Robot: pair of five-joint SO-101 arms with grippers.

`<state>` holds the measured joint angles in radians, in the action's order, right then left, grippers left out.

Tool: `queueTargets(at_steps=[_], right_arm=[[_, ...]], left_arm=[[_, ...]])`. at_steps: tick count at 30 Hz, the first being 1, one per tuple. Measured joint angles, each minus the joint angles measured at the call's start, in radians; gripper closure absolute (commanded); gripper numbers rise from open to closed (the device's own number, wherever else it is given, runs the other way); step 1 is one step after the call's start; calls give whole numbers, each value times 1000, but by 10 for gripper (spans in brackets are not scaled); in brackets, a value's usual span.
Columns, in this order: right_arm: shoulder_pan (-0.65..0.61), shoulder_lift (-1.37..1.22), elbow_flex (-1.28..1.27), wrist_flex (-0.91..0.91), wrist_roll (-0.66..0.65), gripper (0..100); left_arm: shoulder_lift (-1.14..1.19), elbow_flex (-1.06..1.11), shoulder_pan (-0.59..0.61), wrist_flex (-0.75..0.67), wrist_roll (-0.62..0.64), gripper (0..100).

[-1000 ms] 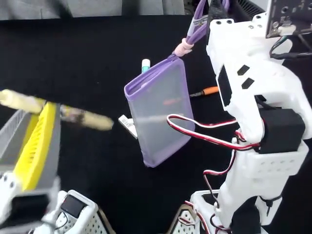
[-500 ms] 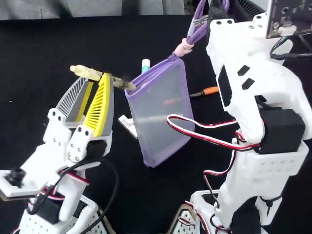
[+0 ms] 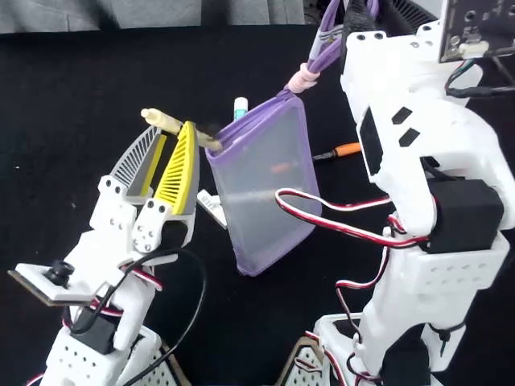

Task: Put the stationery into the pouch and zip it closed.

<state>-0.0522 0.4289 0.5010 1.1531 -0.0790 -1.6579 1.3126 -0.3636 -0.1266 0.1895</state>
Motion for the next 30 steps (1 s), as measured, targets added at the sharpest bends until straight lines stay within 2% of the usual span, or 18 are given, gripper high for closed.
queueTargets(at_steps=[4, 7, 10, 14, 18, 28, 30], right_arm=[[0, 0, 0, 0, 0, 986], [0, 0, 0, 0, 0, 986], [0, 0, 0, 0, 0, 986], [3, 37, -5, 0, 0, 986], [0, 92, -44, 0, 0, 986], [0, 115, -57, 0, 0, 986], [0, 115, -57, 0, 0, 985]], left_arm=[[0, 28, 0, 0, 2, 971], [0, 44, -15, 20, 64, 971], [0, 34, -40, 133, 121, 970], [0, -3, -68, 298, 132, 965], [0, -34, -74, 388, 132, 844], [-3, -252, -72, 663, 138, 833], [-6, -315, -72, 701, 92, 837]])
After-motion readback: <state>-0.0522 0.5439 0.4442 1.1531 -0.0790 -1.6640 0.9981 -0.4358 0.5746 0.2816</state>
